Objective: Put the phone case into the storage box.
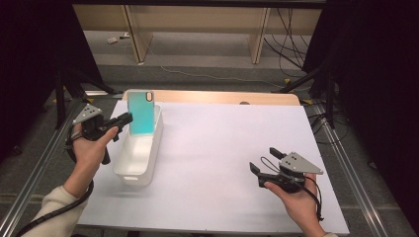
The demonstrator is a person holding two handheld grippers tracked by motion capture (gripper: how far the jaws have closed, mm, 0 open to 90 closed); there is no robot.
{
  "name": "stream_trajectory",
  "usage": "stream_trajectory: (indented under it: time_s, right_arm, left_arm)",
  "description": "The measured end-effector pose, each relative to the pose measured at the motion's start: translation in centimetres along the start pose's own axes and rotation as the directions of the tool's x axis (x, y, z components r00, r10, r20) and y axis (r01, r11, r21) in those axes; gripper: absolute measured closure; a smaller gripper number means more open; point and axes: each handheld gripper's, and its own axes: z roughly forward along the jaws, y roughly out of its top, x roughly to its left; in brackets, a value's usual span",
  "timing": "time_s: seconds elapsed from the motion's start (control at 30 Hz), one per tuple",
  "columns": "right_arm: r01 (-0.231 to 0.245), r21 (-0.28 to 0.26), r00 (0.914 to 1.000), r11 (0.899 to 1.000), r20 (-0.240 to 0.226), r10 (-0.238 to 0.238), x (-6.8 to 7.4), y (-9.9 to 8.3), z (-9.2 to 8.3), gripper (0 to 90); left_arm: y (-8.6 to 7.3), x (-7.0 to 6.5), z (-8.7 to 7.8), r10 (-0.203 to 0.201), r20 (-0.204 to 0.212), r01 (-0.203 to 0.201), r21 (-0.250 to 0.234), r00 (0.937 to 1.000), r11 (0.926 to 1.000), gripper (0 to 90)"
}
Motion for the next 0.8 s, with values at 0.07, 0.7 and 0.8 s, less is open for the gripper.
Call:
stream_trajectory:
  time_s: [0.07,0.7,0.8]
  right_arm:
    - [-0.007,0.002,1.0,1.0,-0.007,0.007,0.0,0.0,0.0,16.6]
    - [-0.008,-0.002,1.0,1.0,0.005,0.008,0.0,0.1,-0.3,16.6]
    - [-0.009,0.001,1.0,1.0,0.002,0.009,0.0,0.2,-0.3,16.7]
  left_arm:
    - [0.1,0.1,0.0,0.002,0.0,-0.002,0.002,1.0,1.0,83.7]
    - [-0.1,1.4,0.5,-0.021,-0.019,0.021,0.009,0.9996,0.9997,83.7]
    - [-0.1,1.5,0.6,-0.021,-0.025,0.021,0.013,0.9995,0.9997,83.7]
